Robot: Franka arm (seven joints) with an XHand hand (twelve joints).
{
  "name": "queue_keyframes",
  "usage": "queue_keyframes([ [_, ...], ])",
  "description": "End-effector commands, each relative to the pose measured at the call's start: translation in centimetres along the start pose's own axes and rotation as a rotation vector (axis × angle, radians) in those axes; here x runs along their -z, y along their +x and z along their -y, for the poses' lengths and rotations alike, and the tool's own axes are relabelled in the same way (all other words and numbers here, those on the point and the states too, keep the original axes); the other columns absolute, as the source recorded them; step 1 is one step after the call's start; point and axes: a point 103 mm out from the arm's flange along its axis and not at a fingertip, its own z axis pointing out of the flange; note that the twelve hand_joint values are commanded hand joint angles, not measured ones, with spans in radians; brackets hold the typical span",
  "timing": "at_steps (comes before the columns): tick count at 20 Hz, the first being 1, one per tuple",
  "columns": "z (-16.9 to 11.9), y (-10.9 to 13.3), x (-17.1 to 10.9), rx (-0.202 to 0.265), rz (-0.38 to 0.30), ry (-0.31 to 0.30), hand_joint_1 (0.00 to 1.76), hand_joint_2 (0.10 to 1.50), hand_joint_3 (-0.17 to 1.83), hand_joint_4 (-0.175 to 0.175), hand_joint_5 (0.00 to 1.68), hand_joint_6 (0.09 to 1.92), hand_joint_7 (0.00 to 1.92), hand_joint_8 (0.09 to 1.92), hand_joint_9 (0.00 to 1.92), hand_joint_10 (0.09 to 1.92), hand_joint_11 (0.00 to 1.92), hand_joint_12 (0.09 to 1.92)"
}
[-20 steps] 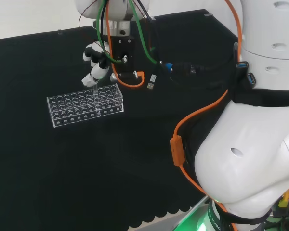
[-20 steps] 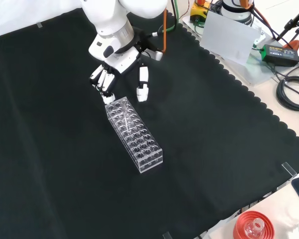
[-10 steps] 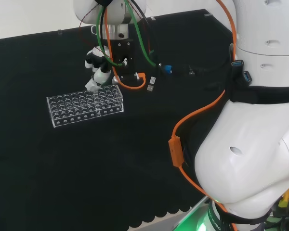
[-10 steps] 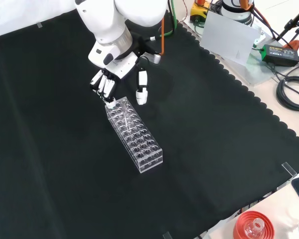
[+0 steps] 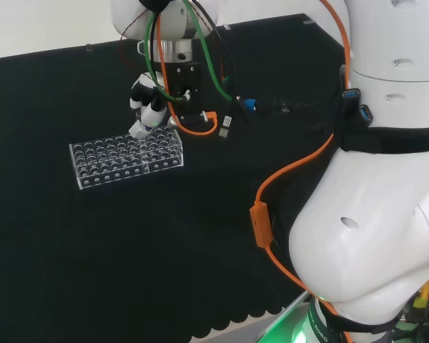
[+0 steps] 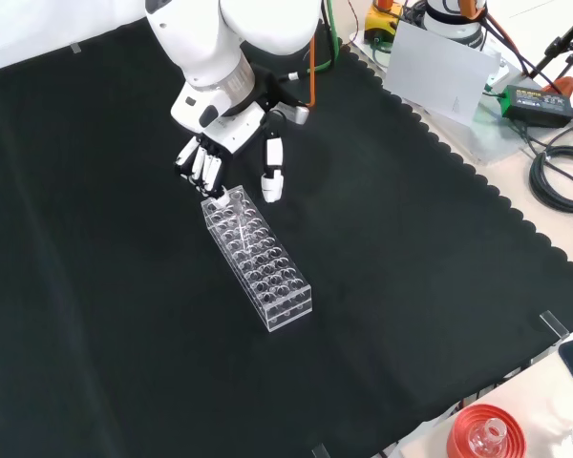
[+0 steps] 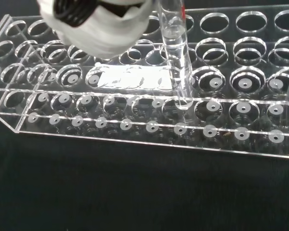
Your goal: Pick up the test tube.
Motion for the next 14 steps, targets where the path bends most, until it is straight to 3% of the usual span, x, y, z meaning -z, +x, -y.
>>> queue_keyframes([
  [1,-0.2,-0.1,-0.6,-0.007,0.001,0.007,1.03,0.70,0.64,-0.053,0.58,0.93,0.79,0.73,0.55,0.86,0.11,1.57],
  [6,-1.0,0.2,-1.4,-0.009,0.009,0.015,1.03,0.70,0.65,-0.058,0.61,0.93,0.83,0.72,0.58,0.84,0.13,1.56],
  [14,-2.2,1.0,-1.3,-0.001,0.020,-0.025,1.06,0.69,0.68,-0.087,0.74,0.89,1.03,0.66,0.72,0.77,0.23,1.53],
])
